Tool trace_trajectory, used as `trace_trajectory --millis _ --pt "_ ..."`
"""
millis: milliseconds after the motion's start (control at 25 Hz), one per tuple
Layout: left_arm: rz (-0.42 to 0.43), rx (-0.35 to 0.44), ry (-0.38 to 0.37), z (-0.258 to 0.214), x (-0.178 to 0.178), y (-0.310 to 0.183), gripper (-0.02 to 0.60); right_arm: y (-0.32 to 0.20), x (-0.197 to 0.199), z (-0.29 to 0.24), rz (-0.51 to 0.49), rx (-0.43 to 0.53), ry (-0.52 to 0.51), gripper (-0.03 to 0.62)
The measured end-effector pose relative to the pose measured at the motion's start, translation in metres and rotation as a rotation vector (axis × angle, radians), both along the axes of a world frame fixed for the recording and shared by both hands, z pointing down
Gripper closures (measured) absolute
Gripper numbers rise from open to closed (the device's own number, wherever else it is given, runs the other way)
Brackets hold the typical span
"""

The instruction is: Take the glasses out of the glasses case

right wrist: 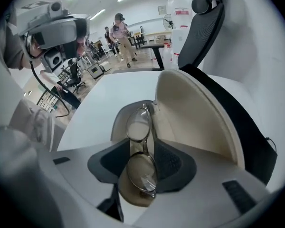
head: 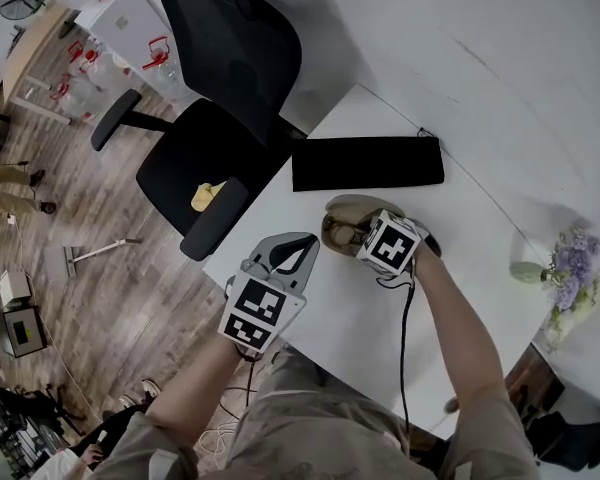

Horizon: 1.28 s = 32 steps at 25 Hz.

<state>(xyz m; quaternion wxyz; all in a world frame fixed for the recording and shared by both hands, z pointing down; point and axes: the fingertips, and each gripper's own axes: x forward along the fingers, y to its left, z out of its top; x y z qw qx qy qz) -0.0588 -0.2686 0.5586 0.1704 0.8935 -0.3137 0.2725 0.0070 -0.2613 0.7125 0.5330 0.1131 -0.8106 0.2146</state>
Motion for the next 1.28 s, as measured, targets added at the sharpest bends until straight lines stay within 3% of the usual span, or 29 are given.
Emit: trace_trajectory --millis 400,760,1160,1280 --pt "-0.013 0.004 -0.003 -0.004 -0.011 0.013 0.567 0.008 -0.009 -0.017 0.109 -0.053 -0.118 0.534" --pt "-0.037 0.066 0.009 -0.036 -0.019 0.023 0.567 0.0 -0.007 -0.093 0.159 0.185 -0.158 0.536" --pt "-0.061 0.219 0.04 -0.119 -0.028 0.029 0.566 -0.002 -0.004 -0.245 0.259 0.472 -0.321 0.536" --pt "-0.079 0.262 0.08 -0.152 -0.031 0.029 0.568 0.001 0.0 -0.297 0.297 0.573 -0.385 0.536"
